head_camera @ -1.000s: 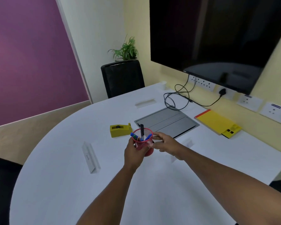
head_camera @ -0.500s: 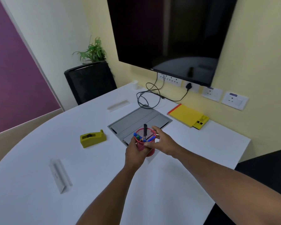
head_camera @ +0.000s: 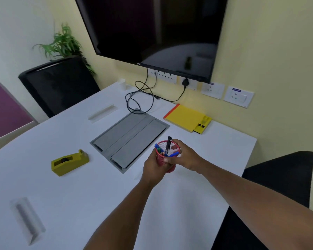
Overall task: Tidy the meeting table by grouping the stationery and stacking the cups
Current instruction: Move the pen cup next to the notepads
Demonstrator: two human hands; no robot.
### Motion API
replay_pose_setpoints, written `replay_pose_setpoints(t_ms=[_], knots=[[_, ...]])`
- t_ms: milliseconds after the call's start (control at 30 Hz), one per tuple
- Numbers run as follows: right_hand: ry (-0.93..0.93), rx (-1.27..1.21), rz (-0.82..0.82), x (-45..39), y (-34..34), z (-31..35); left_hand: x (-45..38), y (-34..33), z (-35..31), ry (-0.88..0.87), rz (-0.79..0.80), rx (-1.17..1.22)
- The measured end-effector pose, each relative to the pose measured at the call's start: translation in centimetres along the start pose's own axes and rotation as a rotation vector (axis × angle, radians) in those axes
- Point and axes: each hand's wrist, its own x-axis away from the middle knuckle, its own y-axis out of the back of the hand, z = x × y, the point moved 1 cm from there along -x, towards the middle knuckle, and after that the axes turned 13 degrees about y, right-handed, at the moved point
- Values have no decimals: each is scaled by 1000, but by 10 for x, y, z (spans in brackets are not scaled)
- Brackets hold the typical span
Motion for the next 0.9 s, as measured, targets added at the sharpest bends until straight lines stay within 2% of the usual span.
replay_pose_setpoints(t_ms=[200, 400, 633, 900], knots=[[-99, 89, -65, -4, 35, -42, -38, -29, -3, 22, 157, -197], [-197, 145, -233, -5, 75, -95, -74, -55, -17, 64, 72, -167], [-250, 178, -501, -25, 128, -138, -113, -83, -35, 32, 85, -173], [-266, 207, -618, -72, 178, -165, -155, -114, -42, -5, 93, -198]])
